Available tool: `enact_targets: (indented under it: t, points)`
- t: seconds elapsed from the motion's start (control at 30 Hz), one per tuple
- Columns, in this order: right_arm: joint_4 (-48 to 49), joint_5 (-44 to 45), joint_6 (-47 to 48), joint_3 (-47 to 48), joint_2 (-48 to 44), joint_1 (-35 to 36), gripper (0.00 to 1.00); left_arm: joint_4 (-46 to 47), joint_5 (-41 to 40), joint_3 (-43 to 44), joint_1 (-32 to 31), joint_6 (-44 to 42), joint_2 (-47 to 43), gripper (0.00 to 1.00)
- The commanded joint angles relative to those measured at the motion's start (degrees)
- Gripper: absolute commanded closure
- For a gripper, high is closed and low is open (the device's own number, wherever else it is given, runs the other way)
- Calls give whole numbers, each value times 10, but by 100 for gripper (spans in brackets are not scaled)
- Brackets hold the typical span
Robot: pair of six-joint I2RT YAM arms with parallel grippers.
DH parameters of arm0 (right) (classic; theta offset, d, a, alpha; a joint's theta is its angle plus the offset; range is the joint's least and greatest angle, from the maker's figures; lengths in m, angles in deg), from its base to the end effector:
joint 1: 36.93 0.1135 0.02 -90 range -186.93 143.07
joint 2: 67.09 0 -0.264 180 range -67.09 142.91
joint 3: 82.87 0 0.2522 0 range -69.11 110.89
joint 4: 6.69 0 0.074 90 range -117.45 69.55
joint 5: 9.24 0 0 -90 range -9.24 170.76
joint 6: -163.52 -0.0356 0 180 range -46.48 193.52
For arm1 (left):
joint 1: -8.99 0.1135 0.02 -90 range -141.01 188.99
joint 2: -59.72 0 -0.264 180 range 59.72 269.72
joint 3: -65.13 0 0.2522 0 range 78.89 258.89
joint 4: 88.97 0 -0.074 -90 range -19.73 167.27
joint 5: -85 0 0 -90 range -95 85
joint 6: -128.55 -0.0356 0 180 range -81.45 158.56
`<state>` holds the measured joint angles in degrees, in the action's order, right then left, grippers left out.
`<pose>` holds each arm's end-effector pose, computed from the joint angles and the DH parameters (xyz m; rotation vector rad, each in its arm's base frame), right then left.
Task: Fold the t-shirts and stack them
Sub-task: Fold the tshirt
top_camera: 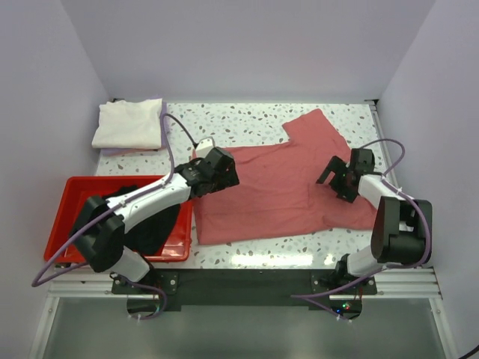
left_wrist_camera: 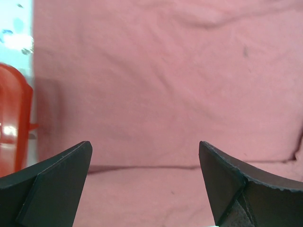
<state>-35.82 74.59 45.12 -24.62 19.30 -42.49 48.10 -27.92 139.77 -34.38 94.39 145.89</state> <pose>0.2839 -0.0238 0.1660 0.7166 2.4870 0.2872 0.2360 -0.2039 0.2396 -0.4211 2.4001 -0.2741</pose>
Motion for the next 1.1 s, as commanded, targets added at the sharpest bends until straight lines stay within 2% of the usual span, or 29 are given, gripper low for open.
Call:
enact_targets:
  t: [0.0, 0.27, 0.53, 0.67, 0.77, 0.9, 1.07]
  points:
    - [4, 9, -8, -33, 7, -38, 1, 12, -2, 37, 27, -27, 11, 0]
    - [-46, 74, -24, -61, -25, -56, 1, -5, -26, 108, 75, -52, 76, 0]
    - [-61, 63, -39, -111, -106, -65, 1, -7, -31, 164, 112, -64, 139, 0]
    - [-76, 64, -24, -75, -137, -65, 1, -17, -42, 208, 129, -72, 183, 0]
    - [-76, 32, -8, -30, -154, -64, 1, -40, -57, 264, 145, -70, 234, 1]
    - [-82, -2, 15, 16, -188, -65, 1, -62, -82, 335, 164, -63, 310, 7]
    - [-59, -41, 26, -1, -229, -64, 1, -99, -65, 458, 186, -64, 398, 17]
